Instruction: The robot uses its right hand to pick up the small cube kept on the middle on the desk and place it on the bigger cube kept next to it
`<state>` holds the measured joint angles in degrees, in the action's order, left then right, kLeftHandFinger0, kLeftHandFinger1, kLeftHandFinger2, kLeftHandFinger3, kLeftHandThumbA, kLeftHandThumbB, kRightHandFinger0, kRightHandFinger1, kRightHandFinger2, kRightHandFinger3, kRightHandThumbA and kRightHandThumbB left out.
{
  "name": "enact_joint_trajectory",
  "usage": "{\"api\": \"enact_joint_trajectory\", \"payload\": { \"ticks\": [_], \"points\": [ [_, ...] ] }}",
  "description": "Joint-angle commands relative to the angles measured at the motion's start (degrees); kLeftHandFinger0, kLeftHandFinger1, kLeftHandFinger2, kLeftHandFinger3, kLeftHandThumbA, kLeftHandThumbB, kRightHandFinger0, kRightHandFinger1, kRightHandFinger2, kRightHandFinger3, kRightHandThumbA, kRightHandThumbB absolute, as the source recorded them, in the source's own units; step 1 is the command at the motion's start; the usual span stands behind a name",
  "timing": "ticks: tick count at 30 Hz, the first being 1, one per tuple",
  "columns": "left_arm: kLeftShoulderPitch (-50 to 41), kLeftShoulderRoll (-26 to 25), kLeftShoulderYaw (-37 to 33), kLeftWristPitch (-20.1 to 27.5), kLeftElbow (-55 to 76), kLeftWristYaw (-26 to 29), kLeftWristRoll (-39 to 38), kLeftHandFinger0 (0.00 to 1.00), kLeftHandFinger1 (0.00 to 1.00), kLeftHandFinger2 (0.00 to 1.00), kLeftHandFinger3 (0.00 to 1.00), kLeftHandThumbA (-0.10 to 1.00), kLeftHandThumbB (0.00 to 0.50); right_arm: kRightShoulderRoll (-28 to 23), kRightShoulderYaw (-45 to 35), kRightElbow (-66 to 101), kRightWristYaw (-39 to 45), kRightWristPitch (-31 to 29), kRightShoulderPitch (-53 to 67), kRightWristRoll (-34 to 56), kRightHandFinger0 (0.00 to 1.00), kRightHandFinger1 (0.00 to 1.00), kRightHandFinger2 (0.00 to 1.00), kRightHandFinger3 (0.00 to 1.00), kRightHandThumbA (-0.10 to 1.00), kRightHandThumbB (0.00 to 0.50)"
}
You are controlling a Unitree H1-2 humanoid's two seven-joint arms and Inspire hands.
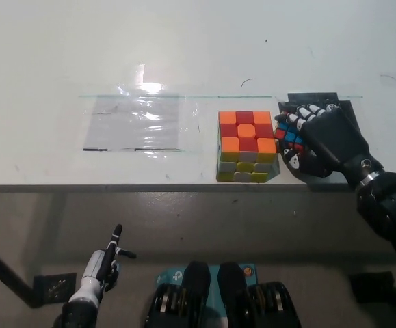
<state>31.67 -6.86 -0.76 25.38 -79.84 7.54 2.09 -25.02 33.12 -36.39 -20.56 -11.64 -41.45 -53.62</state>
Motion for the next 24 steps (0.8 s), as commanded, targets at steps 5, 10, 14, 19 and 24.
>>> {"api": "enact_joint_trajectory", "payload": {
  "ticks": [5, 10, 14, 19, 24],
  "points": [
    [1.5, -0.4, -0.3, 1.5, 0.2, 0.4, 0.4, 0.0, 0.0, 0.0, 0.0, 1.0, 0.5, -1.1, -1.9, 0.8, -0.3, -3.0, -1.6, 1.1, 0.0, 0.26, 0.51, 0.0, -0.1, 0.025],
    [1.1, -0.3, 0.0, 1.4, 0.1, 0.2, 0.0, 0.0, 0.0, 0.01, 0.0, 1.0, 0.5, -1.2, -3.4, 3.4, 2.4, -3.0, -1.3, 3.0, 0.01, 0.26, 0.5, 0.05, -0.1, 0.0],
    [0.5, -0.2, 0.1, 1.5, 0.2, 0.3, -0.1, 0.0, 0.0, 0.0, 0.0, 1.0, 0.5, -1.7, -4.5, 5.5, 3.9, -3.3, -1.6, 3.3, 0.0, 0.15, 0.34, 0.04, -0.1, 0.011],
    [0.2, -0.1, 0.9, 1.5, 0.1, -0.4, -0.9, 0.0, 0.0, 0.0, 0.0, 1.0, 0.5, -2.3, -6.0, 6.9, 3.3, -5.0, -2.2, 3.2, 0.0, 0.14, 0.37, 0.0, -0.1, 0.059],
    [-0.1, -0.1, 0.5, 1.5, 0.4, 0.2, -0.3, 0.0, 0.0, 0.0, 0.0, 1.0, 0.5, -2.7, -6.8, 7.8, 5.1, -4.3, -2.9, 2.8, 0.0, 0.17, 0.4, 0.02, -0.1, 0.119]
  ]
}}
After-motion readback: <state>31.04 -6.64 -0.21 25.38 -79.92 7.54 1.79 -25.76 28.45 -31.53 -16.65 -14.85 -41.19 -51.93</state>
